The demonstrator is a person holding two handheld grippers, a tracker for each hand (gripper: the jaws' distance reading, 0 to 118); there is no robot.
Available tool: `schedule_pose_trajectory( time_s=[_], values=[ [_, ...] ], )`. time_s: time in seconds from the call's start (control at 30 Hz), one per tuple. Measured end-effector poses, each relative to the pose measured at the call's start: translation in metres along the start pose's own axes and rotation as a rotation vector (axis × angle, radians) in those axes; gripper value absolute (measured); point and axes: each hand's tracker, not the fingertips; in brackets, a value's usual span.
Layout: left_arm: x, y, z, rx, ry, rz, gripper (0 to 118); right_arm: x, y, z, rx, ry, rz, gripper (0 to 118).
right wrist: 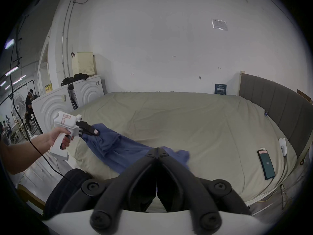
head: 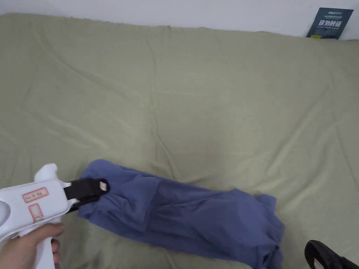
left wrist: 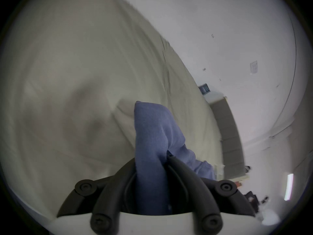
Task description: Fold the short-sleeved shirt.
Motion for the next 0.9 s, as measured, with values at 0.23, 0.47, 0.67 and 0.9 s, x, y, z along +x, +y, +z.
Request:
schedule_pose_trajectory(
  time_s=[0.23,0.47,0.67,0.9],
  values=[
    [0.079,-0.033,0.000,0.081,0.142,-0.264,11,0.006,-0.007,0.022,0.044,0.026,-0.027,0],
    [0.213,-0.147,-0.061,0.058,0.120,-0.580,11,0.031,-0.018,0.056,0.072,0.000,-0.079,0],
    [0.225,-0.227,-0.140,-0.062,0.257,-0.817,13,0.057,-0.029,0.080,0.094,-0.027,-0.152,0],
    [0.241,-0.183,-0.064,0.038,0.067,-0.555,92,0.077,-0.035,0.087,0.107,-0.034,-0.188,0]
  ],
)
